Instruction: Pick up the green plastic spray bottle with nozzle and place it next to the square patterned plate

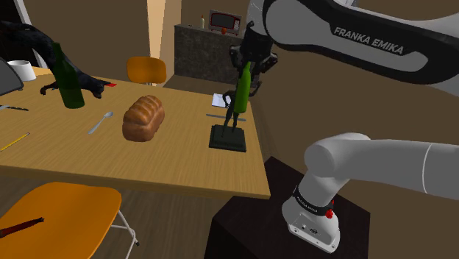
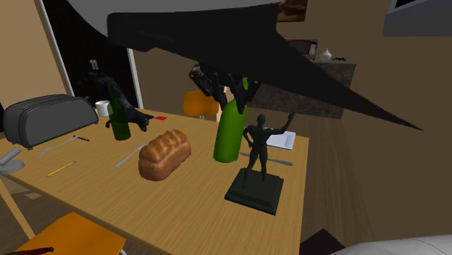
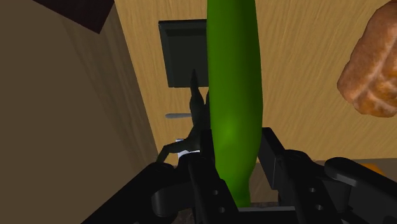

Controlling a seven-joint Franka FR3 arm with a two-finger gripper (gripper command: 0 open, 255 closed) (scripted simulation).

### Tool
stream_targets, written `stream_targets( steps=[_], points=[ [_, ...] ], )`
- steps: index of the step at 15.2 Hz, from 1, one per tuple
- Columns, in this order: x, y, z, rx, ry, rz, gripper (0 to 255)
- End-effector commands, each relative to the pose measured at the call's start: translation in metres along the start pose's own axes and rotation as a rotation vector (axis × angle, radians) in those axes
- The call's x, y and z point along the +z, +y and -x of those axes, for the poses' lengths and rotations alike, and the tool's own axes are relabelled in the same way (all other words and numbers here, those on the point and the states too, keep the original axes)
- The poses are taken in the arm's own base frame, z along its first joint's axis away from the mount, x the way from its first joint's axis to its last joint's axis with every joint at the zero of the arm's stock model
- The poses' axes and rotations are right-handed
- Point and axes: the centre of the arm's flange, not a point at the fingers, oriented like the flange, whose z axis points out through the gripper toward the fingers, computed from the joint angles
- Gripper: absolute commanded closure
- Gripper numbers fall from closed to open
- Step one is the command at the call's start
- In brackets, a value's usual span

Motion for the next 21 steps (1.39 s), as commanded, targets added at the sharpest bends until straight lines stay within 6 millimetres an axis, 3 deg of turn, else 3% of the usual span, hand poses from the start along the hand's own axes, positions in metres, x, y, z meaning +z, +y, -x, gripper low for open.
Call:
stream_targets(
  steps=[1, 21],
  points=[
    [0.007, -0.005, -0.017, 0.000, 0.000, 0.000, 255],
    [0.135, -0.063, -0.241, 0.000, 0.000, 0.000, 255]
  ],
)
